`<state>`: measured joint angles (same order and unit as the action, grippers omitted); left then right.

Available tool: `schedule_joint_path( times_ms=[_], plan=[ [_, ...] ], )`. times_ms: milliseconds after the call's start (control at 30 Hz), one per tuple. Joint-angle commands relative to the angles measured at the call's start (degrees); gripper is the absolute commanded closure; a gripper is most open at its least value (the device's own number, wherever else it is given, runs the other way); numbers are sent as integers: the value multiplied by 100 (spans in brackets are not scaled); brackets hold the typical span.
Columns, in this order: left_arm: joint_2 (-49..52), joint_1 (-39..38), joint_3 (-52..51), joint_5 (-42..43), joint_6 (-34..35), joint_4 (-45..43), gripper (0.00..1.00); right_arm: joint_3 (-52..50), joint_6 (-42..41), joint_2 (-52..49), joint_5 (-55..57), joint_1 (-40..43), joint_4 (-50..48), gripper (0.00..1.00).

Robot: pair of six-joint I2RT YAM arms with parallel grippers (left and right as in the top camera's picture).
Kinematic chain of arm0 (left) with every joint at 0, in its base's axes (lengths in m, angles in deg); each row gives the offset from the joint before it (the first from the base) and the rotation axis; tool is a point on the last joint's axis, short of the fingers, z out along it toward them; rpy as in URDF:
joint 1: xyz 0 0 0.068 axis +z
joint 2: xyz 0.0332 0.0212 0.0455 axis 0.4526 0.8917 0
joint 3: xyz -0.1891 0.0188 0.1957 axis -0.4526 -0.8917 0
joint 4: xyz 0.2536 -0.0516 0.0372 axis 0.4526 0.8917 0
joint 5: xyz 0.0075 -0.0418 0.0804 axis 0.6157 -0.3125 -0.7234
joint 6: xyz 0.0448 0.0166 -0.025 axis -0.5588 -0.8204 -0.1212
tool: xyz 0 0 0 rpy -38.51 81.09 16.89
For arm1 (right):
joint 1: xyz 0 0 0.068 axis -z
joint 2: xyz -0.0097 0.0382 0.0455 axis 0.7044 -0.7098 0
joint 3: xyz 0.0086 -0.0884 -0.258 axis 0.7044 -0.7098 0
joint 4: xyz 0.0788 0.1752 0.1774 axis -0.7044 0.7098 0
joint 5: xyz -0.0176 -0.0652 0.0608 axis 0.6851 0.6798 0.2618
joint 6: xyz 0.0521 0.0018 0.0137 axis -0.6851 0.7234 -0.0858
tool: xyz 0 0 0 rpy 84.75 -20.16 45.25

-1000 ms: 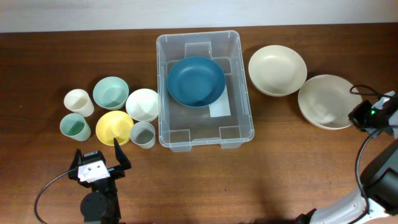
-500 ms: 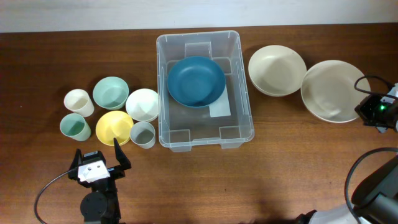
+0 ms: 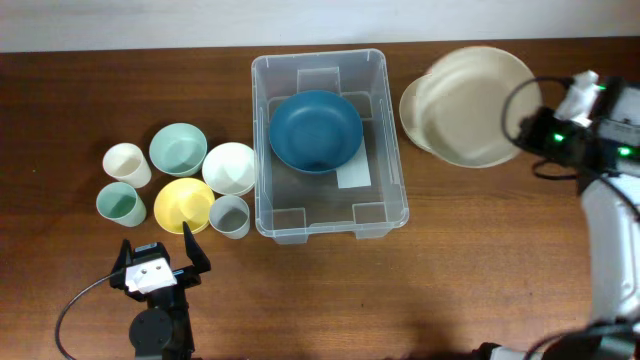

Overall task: Pack container
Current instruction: 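Lift the cream bowl with the right gripper over the container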

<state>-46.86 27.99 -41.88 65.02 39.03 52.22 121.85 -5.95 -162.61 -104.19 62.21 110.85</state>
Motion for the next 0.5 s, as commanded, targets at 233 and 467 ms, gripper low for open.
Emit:
schedule_joint_path(
  times_ms=[233,467],
  plan=[
    [-22,-20,-11,-42,55,24,0,20,-455,177,1257,-2369,-723,96],
    [-22,-20,-11,-42,55,24,1,20,-452,-437,2428,-3746,-1576,96]
  ],
)
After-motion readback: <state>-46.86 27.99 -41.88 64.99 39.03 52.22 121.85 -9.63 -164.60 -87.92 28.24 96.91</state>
